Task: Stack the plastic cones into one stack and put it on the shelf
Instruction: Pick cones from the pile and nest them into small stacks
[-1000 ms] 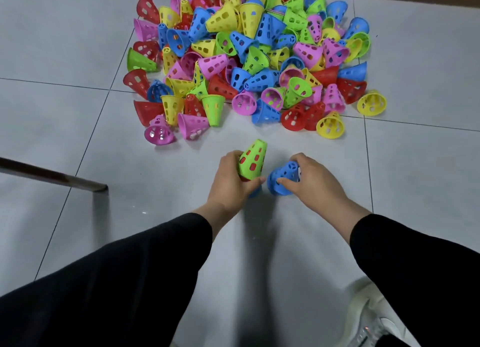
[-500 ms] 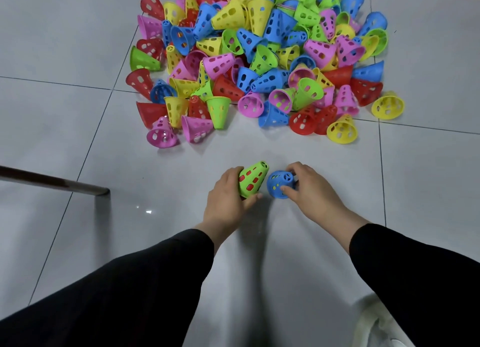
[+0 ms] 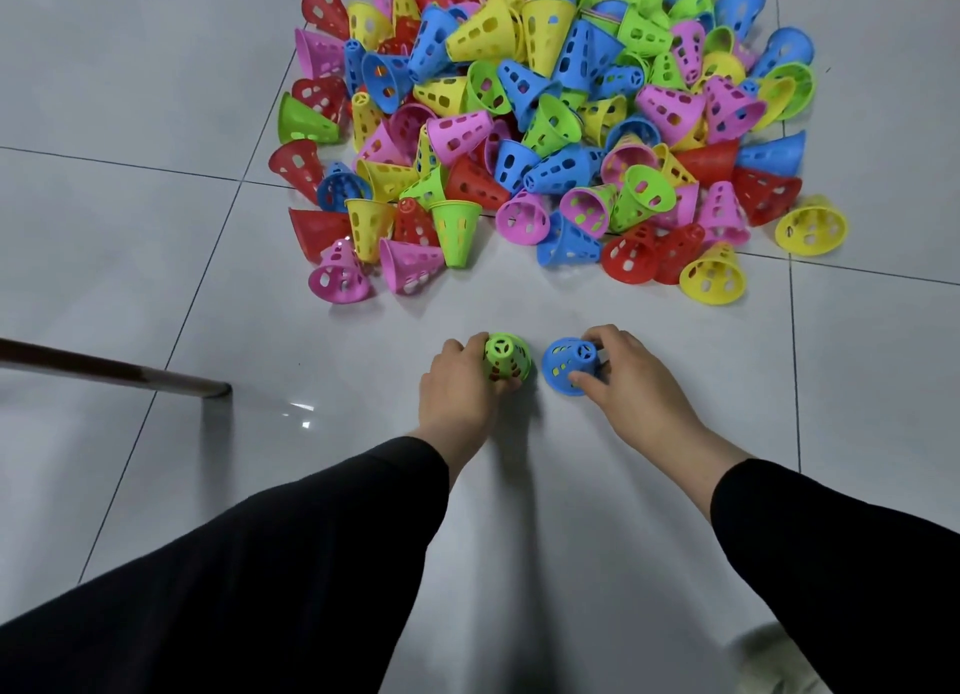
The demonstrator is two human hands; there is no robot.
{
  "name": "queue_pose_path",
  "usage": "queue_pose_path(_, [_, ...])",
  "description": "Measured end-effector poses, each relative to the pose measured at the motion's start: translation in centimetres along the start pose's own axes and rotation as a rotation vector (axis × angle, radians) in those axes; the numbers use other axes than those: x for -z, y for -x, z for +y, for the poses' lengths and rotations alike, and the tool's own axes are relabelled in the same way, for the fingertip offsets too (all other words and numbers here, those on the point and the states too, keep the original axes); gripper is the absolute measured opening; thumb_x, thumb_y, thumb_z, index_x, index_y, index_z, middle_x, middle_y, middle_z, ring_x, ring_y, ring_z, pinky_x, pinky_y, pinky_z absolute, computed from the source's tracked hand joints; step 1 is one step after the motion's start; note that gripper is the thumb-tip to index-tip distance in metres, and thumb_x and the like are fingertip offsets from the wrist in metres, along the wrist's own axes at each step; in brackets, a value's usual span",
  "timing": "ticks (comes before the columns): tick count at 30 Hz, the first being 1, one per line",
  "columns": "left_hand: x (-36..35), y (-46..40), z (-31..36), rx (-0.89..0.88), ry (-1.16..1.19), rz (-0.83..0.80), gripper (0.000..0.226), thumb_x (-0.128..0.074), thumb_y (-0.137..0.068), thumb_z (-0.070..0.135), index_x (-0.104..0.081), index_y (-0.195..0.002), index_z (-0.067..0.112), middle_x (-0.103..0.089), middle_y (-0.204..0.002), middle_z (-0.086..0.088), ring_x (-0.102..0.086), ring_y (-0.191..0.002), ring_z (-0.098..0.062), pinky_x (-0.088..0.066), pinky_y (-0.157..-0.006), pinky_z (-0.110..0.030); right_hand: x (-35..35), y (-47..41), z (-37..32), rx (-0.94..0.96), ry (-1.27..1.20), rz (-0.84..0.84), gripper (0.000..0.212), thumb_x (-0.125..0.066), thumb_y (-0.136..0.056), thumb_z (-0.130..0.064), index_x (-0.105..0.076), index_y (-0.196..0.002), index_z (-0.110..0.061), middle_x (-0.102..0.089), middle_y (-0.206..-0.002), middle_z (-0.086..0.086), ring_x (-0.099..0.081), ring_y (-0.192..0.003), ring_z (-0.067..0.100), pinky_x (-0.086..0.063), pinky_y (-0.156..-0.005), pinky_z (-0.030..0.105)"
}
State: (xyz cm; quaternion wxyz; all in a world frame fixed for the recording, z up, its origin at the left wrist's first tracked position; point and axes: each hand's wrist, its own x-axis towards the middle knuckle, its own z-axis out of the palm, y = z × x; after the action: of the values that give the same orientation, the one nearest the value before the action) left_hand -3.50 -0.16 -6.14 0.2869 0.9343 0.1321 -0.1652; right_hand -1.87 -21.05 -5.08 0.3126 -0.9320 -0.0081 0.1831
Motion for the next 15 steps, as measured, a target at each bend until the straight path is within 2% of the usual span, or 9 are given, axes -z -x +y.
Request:
queue_pose_path(2, [0.3,-1.3,0.4,0.015,0.093,-0.029,0.057,-0.071,-0.086,0.036,-0.048,-0.136,0.027,-0.052,-0.114,-0.005,-0.055,-0.112,-0.032,-0.043,-0.087,-0.037,0.2,-0.9,-0.4,-0.003,-0.025,-0.002,0.038,-0.07,-0.088,-0.033,-0.05,-0.119,-0.027,-0.056,-0.118,-0.002,-0.062,-0.091,0.018,-0.052,-0.081,0.038])
queue_pose_path(4, [0.8,-2.1,0.4,0.022,0.121,-0.055,0.066,-0.067,-0.088,0.029,-0.038,-0.147,0.023,-0.053,-0.127,-0.009,-0.054,-0.119,-0.031,-0.044,-0.096,-0.038,0.4,-1.7,-1.1,-0.006,-0.076,-0.016,0.049,-0.068,-0.085,-0.047,-0.049,-0.125,-0.026,-0.054,-0.12,-0.005,-0.06,-0.096,0.015,-0.051,-0.084,0.036])
queue_pose_path(5, [1.2,-2.3,0.2,0.027,0.138,-0.039,0.065,-0.064,-0.089,0.028,-0.037,-0.148,0.022,-0.054,-0.127,-0.009,-0.057,-0.117,-0.03,-0.046,-0.096,-0.038,0.6,-2.2,-1.4,0.002,-0.079,-0.004,0.055,-0.063,-0.085,-0.055,-0.047,-0.129,-0.027,-0.052,-0.12,-0.008,-0.058,-0.099,0.013,-0.05,-0.085,0.036])
queue_pose_path(7, [2.2,-2.8,-0.5,0.078,0.219,0.082,0.057,-0.059,-0.091,0.028,-0.04,-0.144,0.021,-0.062,-0.111,-0.004,-0.062,-0.103,-0.027,-0.049,-0.088,-0.037,1.0,-3.3,-1.9,0.039,-0.025,0.088,0.056,-0.052,-0.087,-0.061,-0.047,-0.131,-0.026,-0.052,-0.12,-0.008,-0.054,-0.104,0.015,-0.049,-0.087,0.038])
queue_pose_path(9, [3.5,-3.8,-1.5,0.188,0.323,0.23,0.056,-0.057,-0.095,0.031,-0.035,-0.145,0.02,-0.064,-0.085,0.002,-0.064,-0.087,-0.028,-0.05,-0.08,-0.037,1.7,-5.2,-2.2,0.085,0.027,0.184,0.047,-0.053,-0.093,-0.051,-0.049,-0.13,-0.024,-0.054,-0.122,-0.003,-0.053,-0.111,0.02,-0.048,-0.092,0.041])
queue_pose_path(10, [4.1,-4.6,-2.0,0.244,0.371,0.277,0.059,-0.056,-0.096,0.035,-0.031,-0.147,0.021,-0.064,-0.081,0.002,-0.065,-0.084,-0.03,-0.053,-0.081,-0.04,2.1,-6.3,-2.3,0.119,0.076,0.201,0.045,-0.056,-0.094,-0.044,-0.049,-0.133,-0.022,-0.054,-0.127,0.0,-0.051,-0.117,0.023,-0.046,-0.096,0.041])
queue_pose_path(13, [5.4,-7.3,-3.1,0.367,0.537,0.284,0.059,-0.054,-0.095,0.049,-0.033,-0.146,0.028,-0.067,-0.102,-0.002,-0.071,-0.076,-0.026,-0.059,-0.08,-0.046,3.0,-9.7,-3.0,0.202,0.282,0.157,0.059,-0.061,-0.094,-0.027,-0.038,-0.148,-0.019,-0.045,-0.146,0.005,-0.04,-0.13,0.029,-0.038,-0.107,0.044])
queue_pose_path(15, [5.8,-8.4,-3.1,0.387,0.603,0.249,0.051,-0.054,-0.096,0.049,-0.042,-0.14,0.027,-0.069,-0.105,-0.006,-0.072,-0.071,-0.024,-0.061,-0.076,-0.046,3.1,-11.5,-3.7,0.191,0.398,0.091,0.068,-0.06,-0.094,-0.025,-0.026,-0.154,-0.026,-0.033,-0.156,0.002,-0.033,-0.136,0.028,-0.036,-0.108,0.047])
